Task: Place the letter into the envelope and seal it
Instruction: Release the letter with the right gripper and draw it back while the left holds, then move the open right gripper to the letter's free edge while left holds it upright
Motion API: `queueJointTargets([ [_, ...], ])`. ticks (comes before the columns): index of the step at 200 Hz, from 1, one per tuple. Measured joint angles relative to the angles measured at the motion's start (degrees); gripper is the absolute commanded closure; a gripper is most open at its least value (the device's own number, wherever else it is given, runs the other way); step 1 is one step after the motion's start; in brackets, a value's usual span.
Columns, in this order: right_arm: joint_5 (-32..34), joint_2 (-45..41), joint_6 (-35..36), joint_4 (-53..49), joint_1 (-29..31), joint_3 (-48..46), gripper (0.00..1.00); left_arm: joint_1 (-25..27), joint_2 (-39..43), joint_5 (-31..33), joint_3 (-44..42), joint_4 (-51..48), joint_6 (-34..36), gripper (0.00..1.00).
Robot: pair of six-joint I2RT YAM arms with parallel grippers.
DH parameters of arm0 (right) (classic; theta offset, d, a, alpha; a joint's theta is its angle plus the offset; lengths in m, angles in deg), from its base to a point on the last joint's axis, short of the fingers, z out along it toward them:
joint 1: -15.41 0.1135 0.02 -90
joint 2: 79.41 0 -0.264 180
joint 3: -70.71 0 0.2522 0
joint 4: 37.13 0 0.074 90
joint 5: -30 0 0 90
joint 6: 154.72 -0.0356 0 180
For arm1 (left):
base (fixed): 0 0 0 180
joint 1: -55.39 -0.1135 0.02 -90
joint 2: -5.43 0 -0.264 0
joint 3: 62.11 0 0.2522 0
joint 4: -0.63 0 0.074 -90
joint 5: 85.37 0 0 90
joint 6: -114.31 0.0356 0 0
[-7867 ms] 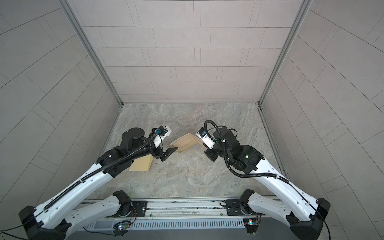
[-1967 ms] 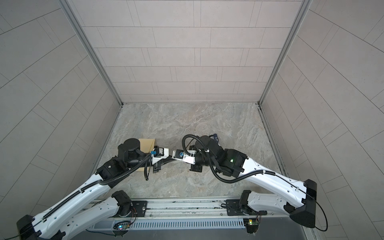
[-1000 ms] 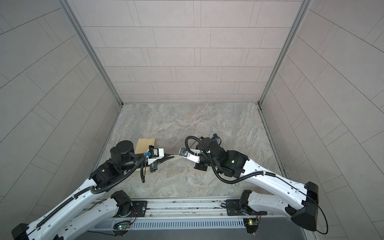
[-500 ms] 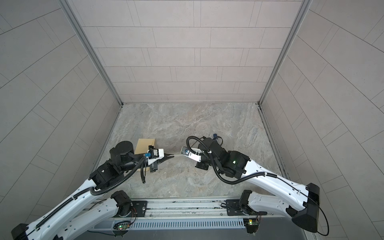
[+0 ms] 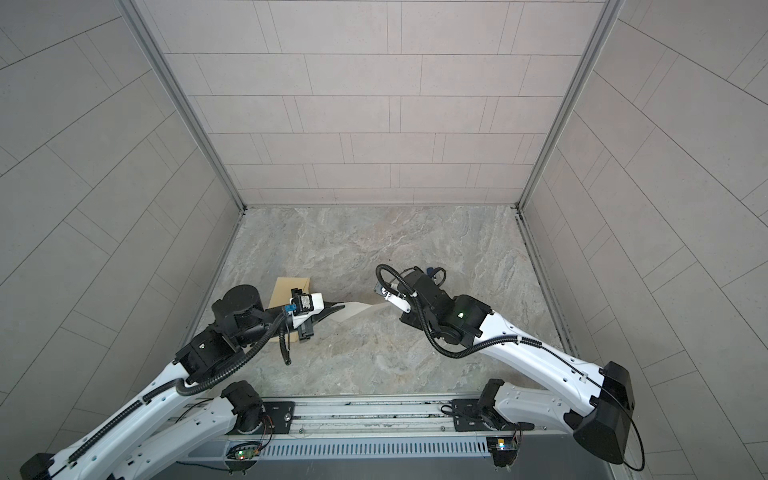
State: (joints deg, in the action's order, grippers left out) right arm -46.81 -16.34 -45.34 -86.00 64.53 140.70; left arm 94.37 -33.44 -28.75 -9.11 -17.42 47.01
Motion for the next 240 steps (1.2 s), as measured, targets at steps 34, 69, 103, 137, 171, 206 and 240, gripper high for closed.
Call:
queueJointTargets([
  [34, 3.1, -2.3, -2.2, -0.7, -0.5, 0.0, 0.68, 0.0, 0.0, 7.9, 0.0, 1.7, -6.6, 1.00],
  [69, 1.5, -10.6, -6.0, 1.4, -0.5, -0.1, 0.34, 0.0, 0.2, 15.7, -0.7, 5.6, -15.6, 1.00],
  [103, -2.2, -16.8, -9.7, 6.1, -0.5, -1.2, 0.19, 0.0, 0.1, 18.8, -3.3, 10.1, -22.7, 1.00],
  [137, -8.0, -18.0, -15.3, 11.0, -0.5, -2.7, 0.05, 0.0, 0.1, 19.4, -4.1, 13.4, -28.5, 1.00],
  [171, -13.3, -17.5, -20.9, 15.7, -0.5, -3.9, 0.02, 0.0, 0.1, 19.5, -4.2, 16.8, -33.6, 1.00],
  [206, -16.9, -17.9, -26.3, 20.7, -0.5, -6.6, 0.02, 0.0, 0.1, 19.3, -4.2, 19.0, -38.2, 1.00],
  [240, -20.8, -17.6, -32.1, 26.6, -0.5, -9.4, 0.04, 0.0, 0.1, 19.2, -4.8, 21.1, -41.6, 1.00],
])
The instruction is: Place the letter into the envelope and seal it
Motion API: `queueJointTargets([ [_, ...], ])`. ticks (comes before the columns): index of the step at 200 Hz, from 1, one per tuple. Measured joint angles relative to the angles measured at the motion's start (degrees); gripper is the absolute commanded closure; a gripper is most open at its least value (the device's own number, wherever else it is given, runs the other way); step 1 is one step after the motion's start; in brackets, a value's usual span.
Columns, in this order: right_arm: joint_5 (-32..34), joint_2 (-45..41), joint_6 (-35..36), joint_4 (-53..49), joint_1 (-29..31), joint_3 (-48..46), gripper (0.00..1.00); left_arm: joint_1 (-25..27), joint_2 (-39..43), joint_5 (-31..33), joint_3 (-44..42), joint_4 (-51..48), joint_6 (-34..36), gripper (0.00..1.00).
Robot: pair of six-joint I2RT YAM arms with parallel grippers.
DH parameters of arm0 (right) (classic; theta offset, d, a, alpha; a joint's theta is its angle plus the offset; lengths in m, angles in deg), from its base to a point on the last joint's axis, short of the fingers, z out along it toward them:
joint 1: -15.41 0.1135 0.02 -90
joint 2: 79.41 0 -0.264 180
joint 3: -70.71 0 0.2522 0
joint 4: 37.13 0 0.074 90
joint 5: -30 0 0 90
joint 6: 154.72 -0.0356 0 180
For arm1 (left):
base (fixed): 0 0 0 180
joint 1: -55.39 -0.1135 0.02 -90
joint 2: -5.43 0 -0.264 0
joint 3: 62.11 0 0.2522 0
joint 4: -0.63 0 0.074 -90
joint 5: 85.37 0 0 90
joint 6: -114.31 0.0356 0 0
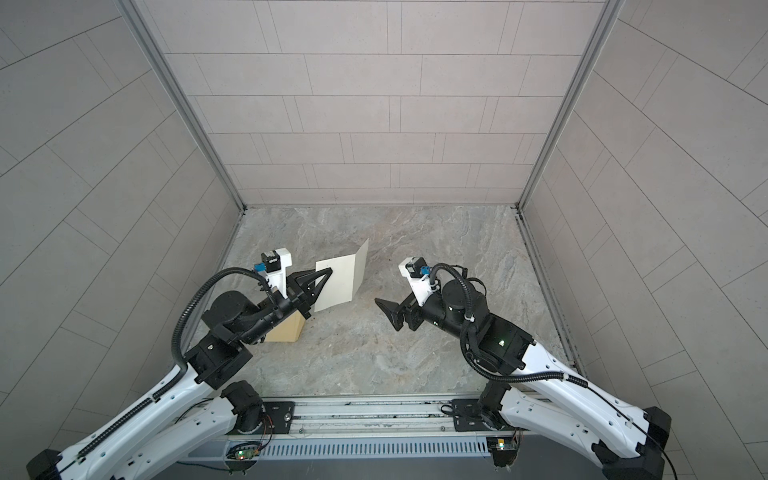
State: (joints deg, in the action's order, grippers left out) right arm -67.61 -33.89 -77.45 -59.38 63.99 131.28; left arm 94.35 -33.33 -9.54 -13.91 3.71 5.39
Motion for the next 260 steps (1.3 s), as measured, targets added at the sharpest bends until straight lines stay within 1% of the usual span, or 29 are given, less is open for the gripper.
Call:
queueJointTargets([
  [24, -2.8, 1.6, -3.9, 4.4, 0.0, -0.9, 0.05, 0.0, -0.1, -0.5, -0.6, 1.8, -1.8, 1.00],
  [58, -5.3, 4.3, -7.6, 9.1, 0.0, -0.9, 0.07, 0.0, -1.5, -2.0, -1.5, 5.4, -4.1, 1.00],
  [82, -6.4, 5.1, -9.3, 12.1, 0.0, -1.2, 0.09, 0.0, -2.6, -3.0, -2.3, 7.8, -5.2, 1.00],
  [137, -7.1, 7.8, -11.3, 16.9, -0.2, -1.3, 0.19, 0.0, -3.3, -5.2, -2.5, 11.3, -6.3, 1.00],
  [171, -8.3, 10.9, -12.6, 19.4, -0.5, -1.3, 0.34, 0.0, -3.3, -6.1, -3.0, 13.4, -7.2, 1.00],
  [188, -9.6, 12.6, -13.0, 21.1, -0.8, -0.9, 0.51, 0.0, -3.3, -6.4, -3.2, 14.2, -7.6, 1.00],
  [205, -11.0, 14.0, -14.4, 22.4, -1.0, -0.4, 0.65, 0.0, -3.2, -6.7, -3.3, 14.6, -7.9, 1.00],
  [222, -12.6, 14.7, -14.7, 24.2, -1.0, -0.4, 0.75, 0.0, -2.8, -6.8, -3.5, 14.6, -8.2, 1.00],
  [260, -15.2, 14.9, -16.0, 27.5, -1.0, -0.4, 0.93, 0.0, -1.2, -6.8, -4.3, 14.6, -8.2, 1.00],
])
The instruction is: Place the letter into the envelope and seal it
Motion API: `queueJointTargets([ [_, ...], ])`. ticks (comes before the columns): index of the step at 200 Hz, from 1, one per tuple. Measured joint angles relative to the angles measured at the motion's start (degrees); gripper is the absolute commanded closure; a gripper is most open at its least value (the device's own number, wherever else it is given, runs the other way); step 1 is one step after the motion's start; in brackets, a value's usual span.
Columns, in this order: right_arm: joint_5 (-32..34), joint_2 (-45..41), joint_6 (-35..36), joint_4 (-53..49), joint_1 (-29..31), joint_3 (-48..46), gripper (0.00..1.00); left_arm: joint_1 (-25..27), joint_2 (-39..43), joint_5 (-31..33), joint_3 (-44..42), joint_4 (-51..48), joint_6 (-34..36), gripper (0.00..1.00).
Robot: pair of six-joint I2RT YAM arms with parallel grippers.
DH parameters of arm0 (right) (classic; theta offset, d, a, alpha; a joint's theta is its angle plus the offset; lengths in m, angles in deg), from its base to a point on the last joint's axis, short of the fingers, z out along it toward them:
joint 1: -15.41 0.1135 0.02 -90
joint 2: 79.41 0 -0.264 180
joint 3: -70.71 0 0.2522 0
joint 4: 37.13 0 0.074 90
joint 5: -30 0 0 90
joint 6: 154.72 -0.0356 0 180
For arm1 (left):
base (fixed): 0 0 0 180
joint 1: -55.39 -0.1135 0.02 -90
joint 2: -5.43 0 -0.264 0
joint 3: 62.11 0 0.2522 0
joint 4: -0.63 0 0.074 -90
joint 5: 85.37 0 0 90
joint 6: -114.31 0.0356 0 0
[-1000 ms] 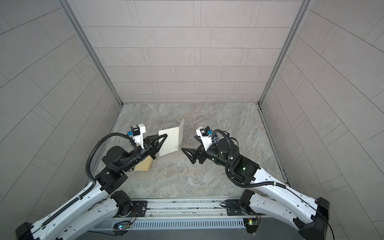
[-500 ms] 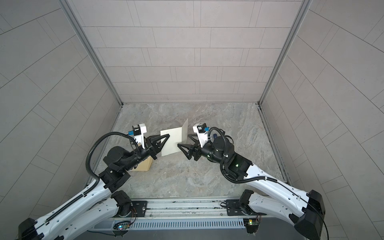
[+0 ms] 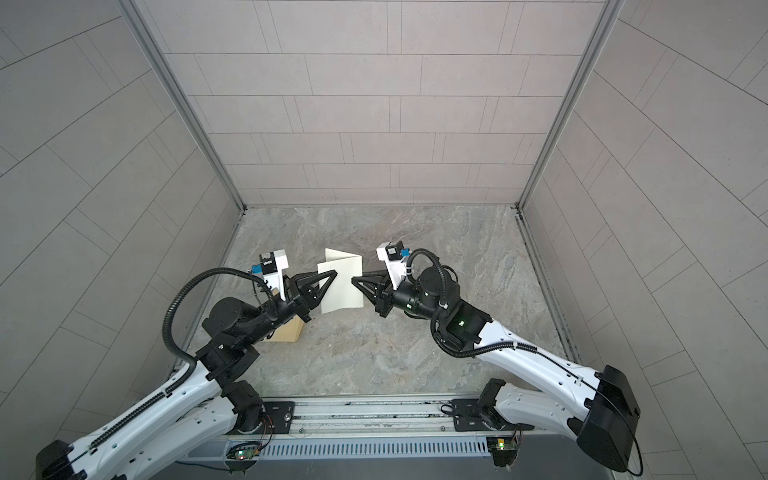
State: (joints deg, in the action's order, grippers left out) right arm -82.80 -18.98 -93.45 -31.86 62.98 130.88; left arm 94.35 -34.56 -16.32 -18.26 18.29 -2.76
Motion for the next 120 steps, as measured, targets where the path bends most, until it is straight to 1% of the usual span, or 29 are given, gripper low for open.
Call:
queueJointTargets([
  [16, -0.6, 0.0, 0.1, 0.8, 0.0, 0.0, 1.00, 0.0, 0.6, 0.0, -0.3, -0.3, 0.2, 1.00],
  [50, -1.9, 0.0, 0.5, 0.7, 0.0, 0.0, 1.00, 0.0, 1.0, 0.3, -0.6, -0.4, 1.0, 1.00],
  [57, -2.0, -0.1, 1.0, 0.3, 0.0, 0.0, 1.00, 0.0, 0.9, 0.3, -0.7, -0.5, 1.2, 0.97],
  [68, -2.2, -0.4, 2.2, -0.9, 0.0, 0.1, 1.00, 0.0, 0.7, 0.2, -0.8, -0.9, 1.8, 0.86],
  [77, -2.3, -1.0, 3.9, -3.4, 0.0, 0.6, 1.00, 0.0, 0.7, 0.0, -0.8, -1.8, 3.0, 0.80],
  [87, -2.1, -1.7, 6.2, -7.0, 0.0, 1.6, 1.00, 0.0, 0.8, -0.2, -0.6, -4.0, 4.2, 0.67],
  [88, -2.1, -1.8, 6.8, -7.6, 0.0, 1.7, 1.00, 0.0, 0.9, -0.3, -0.5, -4.9, 5.5, 0.66],
  [93, -1.8, -2.3, 8.3, -10.2, 0.0, 2.6, 1.00, 0.0, 1.1, -0.5, -0.2, -6.5, 5.7, 0.60],
  [96, -1.5, -2.5, 9.2, -11.3, 0.0, 3.0, 1.00, 0.0, 1.2, -0.6, 0.2, -8.0, 7.6, 0.56],
  [106, -0.5, -3.5, 12.7, -16.4, 0.0, 5.1, 1.00, 0.0, 1.7, -1.0, 1.8, -13.3, 9.9, 0.45],
  [109, -0.1, -3.8, 13.8, -17.7, 0.0, 5.6, 1.00, 0.0, 1.9, -1.2, 2.7, -15.5, 12.1, 0.43],
  [120, 1.4, -5.1, 17.7, -22.8, 0.0, 7.7, 1.00, 0.0, 2.5, -1.6, 5.5, -21.5, 15.5, 0.33],
])
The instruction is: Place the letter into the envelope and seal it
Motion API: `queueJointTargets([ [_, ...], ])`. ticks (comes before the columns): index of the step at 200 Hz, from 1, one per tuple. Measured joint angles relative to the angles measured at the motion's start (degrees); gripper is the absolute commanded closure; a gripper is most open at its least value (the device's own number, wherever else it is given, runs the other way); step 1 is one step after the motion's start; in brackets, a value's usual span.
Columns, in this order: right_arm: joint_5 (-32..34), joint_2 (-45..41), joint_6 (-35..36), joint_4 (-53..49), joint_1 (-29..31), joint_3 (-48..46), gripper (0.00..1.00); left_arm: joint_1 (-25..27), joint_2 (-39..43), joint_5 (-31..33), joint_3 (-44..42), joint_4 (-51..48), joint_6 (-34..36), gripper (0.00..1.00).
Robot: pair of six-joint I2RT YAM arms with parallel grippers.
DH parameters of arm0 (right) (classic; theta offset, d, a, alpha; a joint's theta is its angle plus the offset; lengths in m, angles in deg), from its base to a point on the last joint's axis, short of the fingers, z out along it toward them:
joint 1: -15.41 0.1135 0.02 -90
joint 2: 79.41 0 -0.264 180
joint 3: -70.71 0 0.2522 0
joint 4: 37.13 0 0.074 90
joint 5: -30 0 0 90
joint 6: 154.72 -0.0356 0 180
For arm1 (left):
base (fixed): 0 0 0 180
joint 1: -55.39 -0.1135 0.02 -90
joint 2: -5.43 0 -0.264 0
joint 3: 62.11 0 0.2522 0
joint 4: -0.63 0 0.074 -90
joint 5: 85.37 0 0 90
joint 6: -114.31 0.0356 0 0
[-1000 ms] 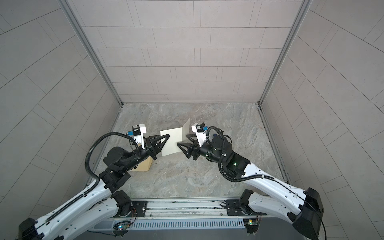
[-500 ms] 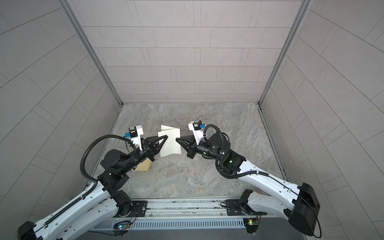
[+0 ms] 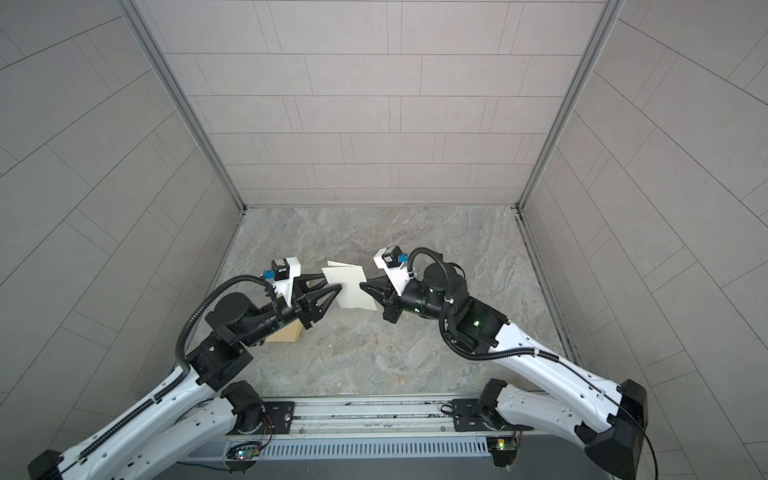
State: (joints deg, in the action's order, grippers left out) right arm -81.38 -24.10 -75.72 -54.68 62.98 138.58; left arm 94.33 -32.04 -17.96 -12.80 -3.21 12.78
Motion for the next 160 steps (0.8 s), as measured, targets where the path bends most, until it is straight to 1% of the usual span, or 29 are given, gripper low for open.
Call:
queueJointTargets([
  [4, 0.6, -0.5, 1.6, -1.9, 0.0, 0.7, 1.00, 0.0, 0.3, -0.3, 1.1, -2.4, 2.6, 0.31],
  [8, 1.0, -0.9, 2.8, -3.7, 0.0, 1.4, 1.00, 0.0, 0.5, -0.4, 2.1, -4.2, 3.1, 0.28],
  [10, 1.2, -1.1, 3.5, -4.5, 0.0, 1.6, 1.00, 0.0, 0.7, -0.6, 2.9, -5.6, 4.8, 0.27],
  [15, 1.6, -1.6, 5.0, -6.7, 0.0, 2.4, 1.00, 0.0, 1.0, -0.8, 4.1, -7.8, 5.9, 0.25],
  [17, 1.9, -1.8, 6.1, -8.0, 0.0, 2.8, 1.00, 0.0, 1.2, -1.2, 4.7, -9.1, 7.6, 0.24],
  [22, 2.2, -2.0, 7.3, -9.9, 0.0, 3.6, 1.00, 0.0, 1.5, -1.6, 5.7, -10.9, 8.7, 0.21],
  [31, 2.6, -2.1, 10.3, -14.1, 0.0, 5.2, 1.00, 0.0, 2.0, -2.8, 7.5, -14.6, 12.6, 0.17],
  [44, 2.7, -1.7, 13.8, -18.8, 0.0, 6.8, 1.00, 0.0, 3.0, -4.9, 8.5, -18.1, 16.4, 0.12],
  [61, 2.5, -0.7, 17.3, -23.9, 0.0, 7.9, 1.00, 0.0, 3.7, -7.5, 8.5, -21.3, 19.6, 0.07],
  [94, 1.5, 0.9, 22.7, -29.8, 0.0, 7.6, 1.00, 0.0, 3.3, -11.8, 8.4, -24.3, 24.0, 0.03],
  [122, -0.3, 0.9, 25.5, -31.2, 0.0, 7.3, 1.00, 0.0, 2.9, -14.0, 7.9, -24.7, 26.0, 0.02],
  [160, -3.1, 0.9, 28.2, -31.0, 0.1, 6.8, 1.00, 0.0, 0.9, -17.7, 6.6, -24.6, 27.9, 0.03],
])
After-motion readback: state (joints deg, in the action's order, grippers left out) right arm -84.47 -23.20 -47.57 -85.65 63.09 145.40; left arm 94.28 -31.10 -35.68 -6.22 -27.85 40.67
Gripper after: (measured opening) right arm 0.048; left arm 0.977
